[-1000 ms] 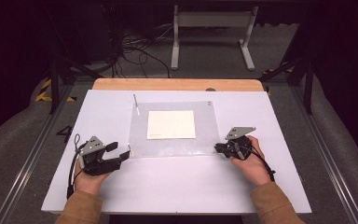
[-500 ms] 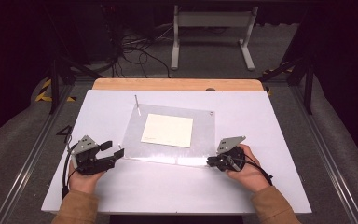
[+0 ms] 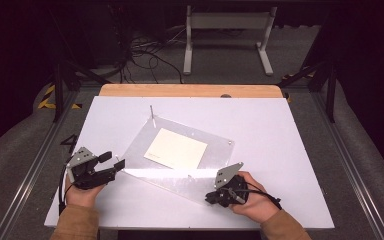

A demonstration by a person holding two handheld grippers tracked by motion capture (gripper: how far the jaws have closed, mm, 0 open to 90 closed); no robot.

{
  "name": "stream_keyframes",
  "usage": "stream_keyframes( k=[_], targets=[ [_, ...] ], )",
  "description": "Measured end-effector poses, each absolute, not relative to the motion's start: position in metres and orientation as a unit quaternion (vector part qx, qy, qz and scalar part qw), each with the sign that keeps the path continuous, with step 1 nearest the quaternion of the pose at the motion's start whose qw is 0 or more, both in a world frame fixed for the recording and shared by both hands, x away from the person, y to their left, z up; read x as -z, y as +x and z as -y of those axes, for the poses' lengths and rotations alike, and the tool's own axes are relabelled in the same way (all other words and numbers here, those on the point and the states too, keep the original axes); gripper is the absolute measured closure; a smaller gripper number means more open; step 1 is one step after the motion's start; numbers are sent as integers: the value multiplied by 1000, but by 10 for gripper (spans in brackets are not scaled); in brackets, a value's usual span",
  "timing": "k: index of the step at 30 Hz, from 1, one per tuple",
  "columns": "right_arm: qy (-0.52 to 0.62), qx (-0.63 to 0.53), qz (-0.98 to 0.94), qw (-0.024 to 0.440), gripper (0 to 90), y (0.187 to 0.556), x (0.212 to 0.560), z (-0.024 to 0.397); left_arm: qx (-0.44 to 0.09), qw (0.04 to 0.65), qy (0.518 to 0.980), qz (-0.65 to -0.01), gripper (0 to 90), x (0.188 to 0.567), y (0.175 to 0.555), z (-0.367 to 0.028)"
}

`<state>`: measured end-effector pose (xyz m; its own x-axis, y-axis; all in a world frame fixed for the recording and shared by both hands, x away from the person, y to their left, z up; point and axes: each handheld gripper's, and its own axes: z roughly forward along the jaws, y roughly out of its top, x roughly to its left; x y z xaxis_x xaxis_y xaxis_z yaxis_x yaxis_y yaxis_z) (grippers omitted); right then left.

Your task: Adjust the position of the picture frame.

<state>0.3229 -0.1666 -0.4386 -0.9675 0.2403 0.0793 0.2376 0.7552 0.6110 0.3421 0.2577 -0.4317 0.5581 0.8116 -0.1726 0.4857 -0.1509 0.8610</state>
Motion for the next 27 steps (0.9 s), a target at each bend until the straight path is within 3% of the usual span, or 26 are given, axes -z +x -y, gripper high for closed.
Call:
stream_keyframes(
  k=[7, 14, 16, 20, 21, 23, 27],
  targets=[
    [100, -333, -937, -20, 828, 304, 441, 143, -170, 467, 740, -453, 344, 436, 345, -262],
    [104, -347, -931, -34, 815, 307, 443, 144, -178, 423, 744, -485, 358, 443, 349, -264],
    [108, -360, -926, -34, 789, 308, 442, 145, -176, 418, 742, -494, 395, 446, 351, -266],
    [115, -380, -917, -29, 776, 309, 437, 149, -148, 421, 753, -483, 658, 452, 356, -262],
    [115, -380, -917, -29, 777, 310, 438, 149, -162, 407, 758, -484, 658, 453, 358, -258],
    [119, -370, -921, -30, 796, 310, 441, 149, -191, 388, 763, -480, 800, 452, 359, -256],
    [115, -372, -920, -40, 850, 309, 442, 149, -190, 386, 765, -480, 832, 451, 363, -255]
  ],
)
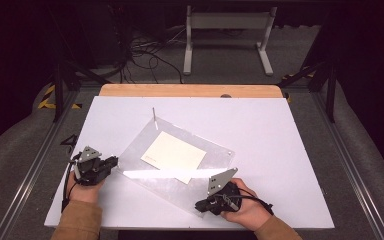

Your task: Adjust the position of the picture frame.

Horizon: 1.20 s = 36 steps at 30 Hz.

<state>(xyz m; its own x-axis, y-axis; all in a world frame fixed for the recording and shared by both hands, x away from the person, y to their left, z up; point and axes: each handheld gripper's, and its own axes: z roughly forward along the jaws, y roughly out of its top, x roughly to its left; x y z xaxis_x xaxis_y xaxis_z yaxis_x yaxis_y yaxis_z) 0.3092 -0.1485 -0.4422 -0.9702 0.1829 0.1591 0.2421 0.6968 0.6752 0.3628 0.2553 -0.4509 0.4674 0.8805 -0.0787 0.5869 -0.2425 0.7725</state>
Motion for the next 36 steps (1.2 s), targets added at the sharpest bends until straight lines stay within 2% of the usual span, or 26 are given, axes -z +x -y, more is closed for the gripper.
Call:
stream_keyframes(
  k=[12, 27, 31, 32, 34, 36],
  targets=[
    [-122, 367, 921, 43, 824, 308, 446, 151, -210, 365, 770, -480, 844, 445, 400, -223],
    [-127, 371, 919, 20, 825, 301, 448, 154, -217, 354, 779, -470, 840, 440, 462, -151],
    [-134, 373, 918, 27, 825, 301, 448, 155, -209, 363, 780, -465, 716, 441, 462, -148],
    [-133, 375, 917, 28, 826, 302, 447, 156, -205, 373, 779, -460, 716, 440, 459, -151],
    [-147, 405, 902, 39, 821, 304, 442, 163, -213, 384, 773, -459, 554, 437, 453, -156],
    [-158, 422, 892, 29, 816, 306, 434, 172, -224, 388, 768, -457, 428, 434, 443, -161]
  ],
)
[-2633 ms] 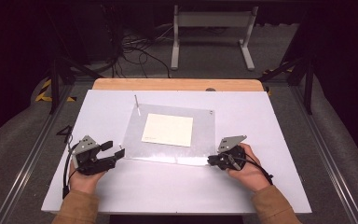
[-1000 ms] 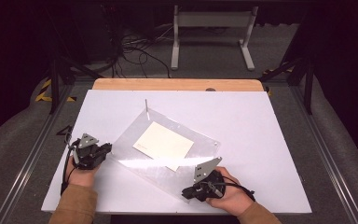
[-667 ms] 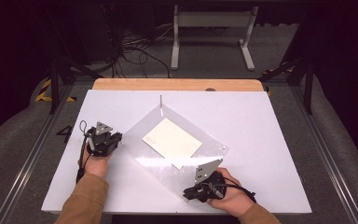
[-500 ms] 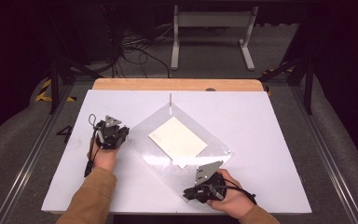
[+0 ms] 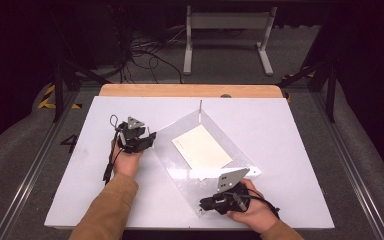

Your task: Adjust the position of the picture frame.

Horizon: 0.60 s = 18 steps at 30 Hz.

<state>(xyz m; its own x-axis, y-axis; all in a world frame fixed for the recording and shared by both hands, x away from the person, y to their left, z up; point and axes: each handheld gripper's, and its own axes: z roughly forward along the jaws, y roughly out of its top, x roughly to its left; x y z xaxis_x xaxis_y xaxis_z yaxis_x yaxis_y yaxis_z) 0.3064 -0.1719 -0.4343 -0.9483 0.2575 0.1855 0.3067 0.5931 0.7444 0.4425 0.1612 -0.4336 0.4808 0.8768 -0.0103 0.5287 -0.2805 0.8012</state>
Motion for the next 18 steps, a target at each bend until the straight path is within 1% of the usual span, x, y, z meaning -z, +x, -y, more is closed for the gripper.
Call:
stream_keyframes(
  k=[2, 5, 8, 11, 14, 18],
  targets=[
    [-180, 436, 882, 2, 794, 311, 425, 187, -215, 407, 765, -451, 415, 432, 432, -165],
    [-222, 450, 864, -33, 764, 319, 416, 213, -202, 434, 772, -419, 414, 428, 408, -165],
    [-271, 463, 842, -58, 749, 326, 409, 241, -171, 465, 780, -382, 414, 428, 385, -159],
    [-312, 457, 828, -95, 737, 331, 405, 262, -169, 450, 807, -342, 426, 430, 371, -147],
    [-338, 435, 824, -130, 712, 335, 405, 278, -144, 456, 814, -330, 435, 432, 365, -140],
    [-363, 412, 823, -146, 703, 339, 411, 291, -134, 456, 822, -314, 433, 431, 357, -133]
  ],
)
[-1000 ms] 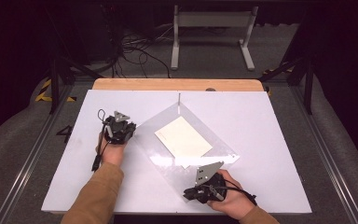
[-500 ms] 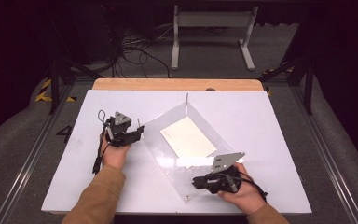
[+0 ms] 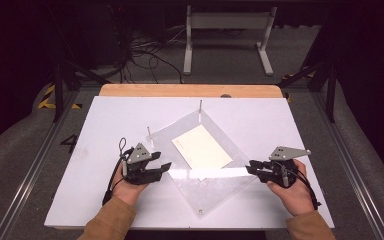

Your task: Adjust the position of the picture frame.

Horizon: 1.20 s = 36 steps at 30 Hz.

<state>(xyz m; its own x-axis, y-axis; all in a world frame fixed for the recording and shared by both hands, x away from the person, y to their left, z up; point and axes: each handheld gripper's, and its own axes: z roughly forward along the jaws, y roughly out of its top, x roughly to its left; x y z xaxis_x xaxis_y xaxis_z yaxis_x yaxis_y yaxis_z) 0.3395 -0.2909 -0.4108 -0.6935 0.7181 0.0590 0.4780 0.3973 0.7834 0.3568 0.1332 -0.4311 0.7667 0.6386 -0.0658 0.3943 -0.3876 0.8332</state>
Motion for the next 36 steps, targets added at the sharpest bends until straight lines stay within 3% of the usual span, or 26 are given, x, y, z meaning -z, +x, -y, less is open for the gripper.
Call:
stream_keyframes(
  k=[14, 27, 36],
  targets=[
    [398, -362, -831, 142, 689, 350, 436, 307, -120, 435, 843, -293, 431, 437, 346, -136],
    [393, -342, -841, 148, 827, 350, 441, 303, -107, 437, 841, -301, 431, 438, 347, -139],
    [365, -339, -859, 116, 828, 333, 440, 283, -107, 442, 840, -295, 428, 434, 342, -146]
  ],
)
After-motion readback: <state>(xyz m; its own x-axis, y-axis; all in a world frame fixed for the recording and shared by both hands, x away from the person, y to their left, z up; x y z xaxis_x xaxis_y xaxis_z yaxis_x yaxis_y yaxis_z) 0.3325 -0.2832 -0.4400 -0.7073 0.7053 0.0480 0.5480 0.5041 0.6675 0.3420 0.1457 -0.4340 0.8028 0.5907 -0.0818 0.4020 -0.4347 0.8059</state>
